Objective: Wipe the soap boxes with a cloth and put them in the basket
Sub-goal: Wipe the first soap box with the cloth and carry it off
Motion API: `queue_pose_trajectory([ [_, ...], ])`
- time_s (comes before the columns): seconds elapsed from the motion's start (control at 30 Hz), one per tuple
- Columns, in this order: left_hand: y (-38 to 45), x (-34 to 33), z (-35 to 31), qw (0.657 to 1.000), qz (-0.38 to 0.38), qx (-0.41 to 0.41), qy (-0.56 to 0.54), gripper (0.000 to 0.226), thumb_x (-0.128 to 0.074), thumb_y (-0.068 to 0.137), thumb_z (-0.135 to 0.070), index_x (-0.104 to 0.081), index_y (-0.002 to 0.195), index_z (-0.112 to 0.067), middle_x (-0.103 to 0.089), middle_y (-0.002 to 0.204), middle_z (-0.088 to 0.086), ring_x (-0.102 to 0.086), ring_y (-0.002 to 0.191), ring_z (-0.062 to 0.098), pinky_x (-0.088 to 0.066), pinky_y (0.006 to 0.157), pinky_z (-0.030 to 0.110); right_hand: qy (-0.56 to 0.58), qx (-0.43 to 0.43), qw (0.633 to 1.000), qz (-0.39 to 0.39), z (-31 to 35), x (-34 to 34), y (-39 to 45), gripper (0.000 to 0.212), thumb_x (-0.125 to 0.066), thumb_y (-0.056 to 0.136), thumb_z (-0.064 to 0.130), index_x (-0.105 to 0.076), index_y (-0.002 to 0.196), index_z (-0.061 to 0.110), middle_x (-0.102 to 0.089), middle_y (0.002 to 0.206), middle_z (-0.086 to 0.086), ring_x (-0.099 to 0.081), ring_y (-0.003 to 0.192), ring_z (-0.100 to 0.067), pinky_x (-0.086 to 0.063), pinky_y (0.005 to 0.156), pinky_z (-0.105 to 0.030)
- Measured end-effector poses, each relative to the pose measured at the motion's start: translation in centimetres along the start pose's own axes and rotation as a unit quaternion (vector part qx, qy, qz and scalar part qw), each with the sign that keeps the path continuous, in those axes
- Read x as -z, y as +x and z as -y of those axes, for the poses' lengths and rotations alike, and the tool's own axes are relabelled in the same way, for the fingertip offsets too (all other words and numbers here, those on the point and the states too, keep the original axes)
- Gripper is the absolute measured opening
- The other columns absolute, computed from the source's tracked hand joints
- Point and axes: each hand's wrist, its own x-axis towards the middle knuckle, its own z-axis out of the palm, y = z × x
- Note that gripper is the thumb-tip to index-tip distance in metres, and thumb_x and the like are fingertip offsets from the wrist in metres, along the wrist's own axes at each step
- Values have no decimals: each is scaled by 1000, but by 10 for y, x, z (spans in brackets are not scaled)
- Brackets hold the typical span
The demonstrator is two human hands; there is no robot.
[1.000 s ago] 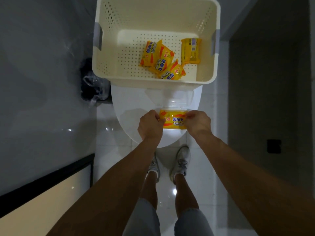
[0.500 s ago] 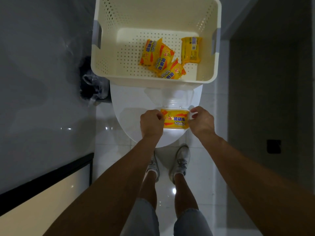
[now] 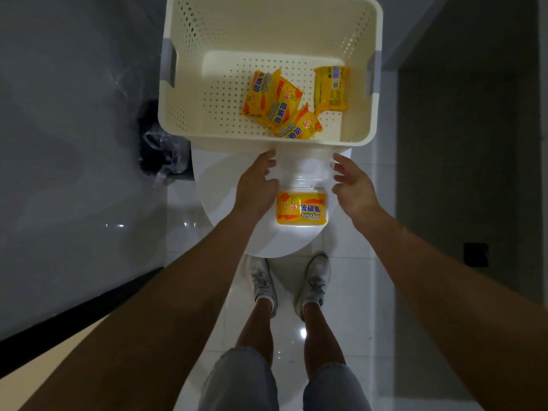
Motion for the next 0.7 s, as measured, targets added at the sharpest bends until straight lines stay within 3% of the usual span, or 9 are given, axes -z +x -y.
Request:
queue_pose_trajectory([
  [0.1,-10,-4,-6,999,-34,-12,-40,43,-50,91,-3,-60,130,-18,-64,121,-1,-58,109,18,-48,98,36,59,6,998,-37,-3,3,-5,41,-49,95,-8,-69,115,22,-67,116,3,-63,111,-21,-50,104,-36],
  [0.2,-26,-4,-4,994,-73,-18,-75,30,-48,98,-12,-69,119,-12,-69,119,4,-61,111,17,-46,101,32,71,15,995,-71,-13,5,-15,26,-57,95,4,-75,99,23,-74,106,2,-69,101,-21,-52,102,-43],
  [0.37,-55,-7,9,996,-79,-26,-13,25,-58,95,-16,-72,116,-13,-72,112,-1,-59,95,2,-36,82,-1,60,22,995,-80,-34,2,-35,28,-61,91,4,-76,89,28,-76,97,5,-71,97,-17,-53,102,-41],
  [0.43,-62,-10,15,997,-72,-27,-6,24,-64,93,-15,-72,116,-12,-72,112,0,-61,93,4,-35,76,-6,48,21,996,-74,-43,1,-40,31,-63,90,4,-74,86,32,-75,94,12,-70,97,-14,-52,102,-36],
  [0.57,-64,-13,23,997,-58,-35,28,29,-69,91,-18,-66,119,-14,-69,115,-2,-64,104,11,-44,86,7,-7,17,998,-63,-56,-4,-39,29,-66,90,7,-71,85,35,-69,84,27,-66,87,-4,-53,92,-25],
  [0.63,-59,-15,26,995,-61,-28,72,35,-69,91,-29,-62,122,-13,-67,115,0,-63,104,13,-48,90,21,-30,2,998,-55,-59,-6,-35,19,-73,88,15,-68,100,29,-67,93,19,-65,87,-7,-51,89,-23],
  [0.7,-53,-18,29,993,-49,16,103,42,-70,90,-35,-61,124,-12,-68,115,2,-64,103,17,-48,88,25,-58,-27,997,-43,-61,-9,-30,30,-78,85,25,-66,113,23,-66,101,9,-64,93,-12,-49,89,-23],
])
